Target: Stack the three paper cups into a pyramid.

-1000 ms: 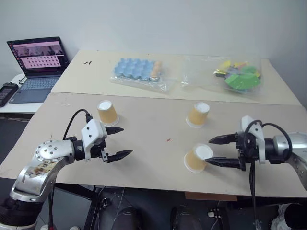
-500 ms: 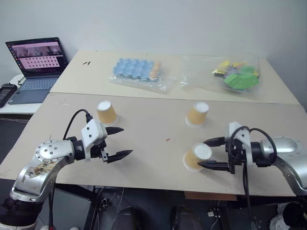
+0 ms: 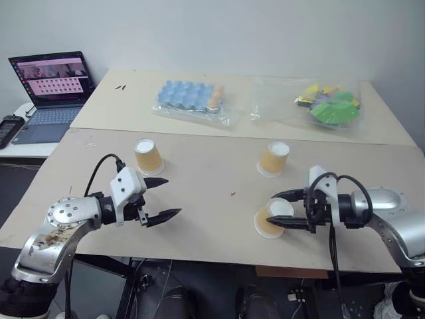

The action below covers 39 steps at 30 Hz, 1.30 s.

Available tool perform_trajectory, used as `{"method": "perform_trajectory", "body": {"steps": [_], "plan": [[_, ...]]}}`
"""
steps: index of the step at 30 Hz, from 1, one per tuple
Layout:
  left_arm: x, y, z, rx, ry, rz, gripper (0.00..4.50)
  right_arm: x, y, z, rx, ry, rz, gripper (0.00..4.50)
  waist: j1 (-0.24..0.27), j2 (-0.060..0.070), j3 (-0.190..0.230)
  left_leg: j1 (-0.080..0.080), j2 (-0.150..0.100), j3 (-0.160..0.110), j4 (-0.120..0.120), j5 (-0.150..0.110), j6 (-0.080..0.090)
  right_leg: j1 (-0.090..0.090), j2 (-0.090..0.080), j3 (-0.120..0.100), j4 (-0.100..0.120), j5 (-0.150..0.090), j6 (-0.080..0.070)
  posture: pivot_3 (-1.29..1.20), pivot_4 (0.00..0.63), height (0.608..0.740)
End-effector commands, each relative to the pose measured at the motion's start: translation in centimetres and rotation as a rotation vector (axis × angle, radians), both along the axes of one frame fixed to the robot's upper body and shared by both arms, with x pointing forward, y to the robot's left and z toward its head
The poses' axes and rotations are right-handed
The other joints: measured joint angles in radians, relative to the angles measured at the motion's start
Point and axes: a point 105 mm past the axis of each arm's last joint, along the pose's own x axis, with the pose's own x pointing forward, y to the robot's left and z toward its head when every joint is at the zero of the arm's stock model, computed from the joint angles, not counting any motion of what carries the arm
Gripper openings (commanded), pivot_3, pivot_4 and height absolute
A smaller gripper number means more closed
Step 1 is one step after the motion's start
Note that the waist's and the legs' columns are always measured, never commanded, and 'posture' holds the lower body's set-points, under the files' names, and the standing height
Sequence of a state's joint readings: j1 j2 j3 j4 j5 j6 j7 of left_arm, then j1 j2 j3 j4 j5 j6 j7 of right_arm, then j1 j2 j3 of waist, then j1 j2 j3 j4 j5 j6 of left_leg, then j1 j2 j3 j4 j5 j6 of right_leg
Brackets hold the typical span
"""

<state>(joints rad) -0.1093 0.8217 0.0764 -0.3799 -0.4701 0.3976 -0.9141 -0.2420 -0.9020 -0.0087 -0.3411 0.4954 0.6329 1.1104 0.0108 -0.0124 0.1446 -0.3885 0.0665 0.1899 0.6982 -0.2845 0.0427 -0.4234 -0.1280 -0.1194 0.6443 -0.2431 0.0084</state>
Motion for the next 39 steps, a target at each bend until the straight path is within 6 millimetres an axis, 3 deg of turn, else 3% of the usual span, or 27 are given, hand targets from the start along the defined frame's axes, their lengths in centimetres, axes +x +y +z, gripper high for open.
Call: {"method": "perform_trajectory", "body": {"steps": [1,5,7,10,13,18,25,26,29,31,34,39], "plan": [[0.0,0.1,1.0,0.015,-0.048,0.001,4.50,0.2,0.2,1.1,0.021,-0.043,0.010,2.69,0.000,0.000,0.000,0.000,0.000,0.000,0.000,0.000,0.000,0.000,0.000,0.000,0.000,0.000,0.000,0.00,0.150,0.733],[0.0,0.1,1.1,0.015,-0.048,0.003,4.50,0.7,1.4,2.4,0.049,-0.084,0.042,2.68,-0.001,0.000,0.000,0.000,0.000,0.000,0.000,0.000,0.000,0.000,0.000,0.000,0.000,0.000,0.000,0.00,0.150,0.733],[0.1,0.1,1.0,0.016,-0.046,0.003,4.50,2.2,3.5,4.1,0.093,-0.139,0.075,2.68,-0.012,0.000,0.000,0.000,0.000,0.000,0.001,0.000,0.000,0.000,0.000,0.000,0.001,0.000,0.000,0.00,0.150,0.733],[0.2,0.0,0.8,0.017,-0.044,0.000,4.50,4.2,8.5,5.8,0.138,-0.191,0.192,2.68,-0.033,0.000,0.000,0.002,0.000,0.001,0.001,0.001,-0.001,-0.001,0.001,0.001,0.003,0.001,-0.001,0.00,0.150,0.733],[0.2,-0.3,0.8,0.014,-0.046,-0.003,4.50,5.9,12.6,5.6,0.133,-0.188,0.268,2.68,-0.034,0.000,0.000,0.002,0.002,0.002,0.001,0.002,-0.003,-0.001,0.003,0.002,0.004,0.001,-0.002,0.00,0.150,0.733],[0.1,-0.3,1.0,0.014,-0.051,0.003,4.50,7.5,14.5,4.3,0.095,-0.169,0.319,2.68,-0.014,0.000,0.000,-0.003,0.000,0.003,0.001,0.002,-0.003,-0.003,0.003,-0.003,0.004,0.000,-0.002,0.00,0.150,0.733],[-0.2,-0.2,1.0,0.012,-0.054,0.024,4.50,8.9,14.8,2.5,0.060,-0.129,0.312,2.68,-0.025,0.000,0.000,-0.008,-0.001,0.003,0.002,0.001,-0.001,-0.005,0.002,-0.005,0.004,0.000,-0.001,0.00,0.150,0.733],[-0.2,-0.2,0.9,0.012,-0.054,0.026,4.50,8.9,14.8,2.3,0.061,-0.125,0.313,3.67,-0.027,0.000,0.000,-0.007,-0.001,0.003,0.002,0.001,-0.001,-0.005,0.002,-0.005,0.004,0.000,-0.001,0.00,0.150,0.733],[-0.1,-0.2,1.0,0.010,-0.056,0.029,4.50,8.9,14.7,2.7,0.077,-0.147,0.301,4.48,-0.028,0.000,0.000,-0.006,0.000,0.003,0.002,0.001,-0.002,-0.004,0.002,-0.004,0.004,0.000,-0.001,0.00,0.150,0.733],[0.0,-0.3,1.0,0.010,-0.057,0.028,4.50,8.4,14.3,3.6,0.098,-0.175,0.302,4.48,-0.028,0.000,0.000,-0.006,0.000,0.002,0.002,0.001,-0.002,-0.004,0.002,-0.004,0.004,0.000,-0.001,0.00,0.150,0.733],[0.1,-0.4,0.9,0.008,-0.055,0.023,4.50,7.5,12.3,5.7,0.149,-0.211,0.263,4.48,-0.022,0.000,0.000,-0.006,0.000,0.000,0.001,0.001,-0.002,-0.004,0.002,-0.004,0.004,0.000,-0.001,0.00,0.150,0.733],[0.3,-0.6,0.8,0.004,-0.055,0.016,4.50,4.1,6.9,9.1,0.237,-0.230,0.135,4.48,-0.010,0.000,0.000,-0.010,0.000,-0.002,0.002,0.001,-0.001,-0.005,0.001,-0.006,0.003,0.000,-0.001,0.00,0.150,0.733]]}}
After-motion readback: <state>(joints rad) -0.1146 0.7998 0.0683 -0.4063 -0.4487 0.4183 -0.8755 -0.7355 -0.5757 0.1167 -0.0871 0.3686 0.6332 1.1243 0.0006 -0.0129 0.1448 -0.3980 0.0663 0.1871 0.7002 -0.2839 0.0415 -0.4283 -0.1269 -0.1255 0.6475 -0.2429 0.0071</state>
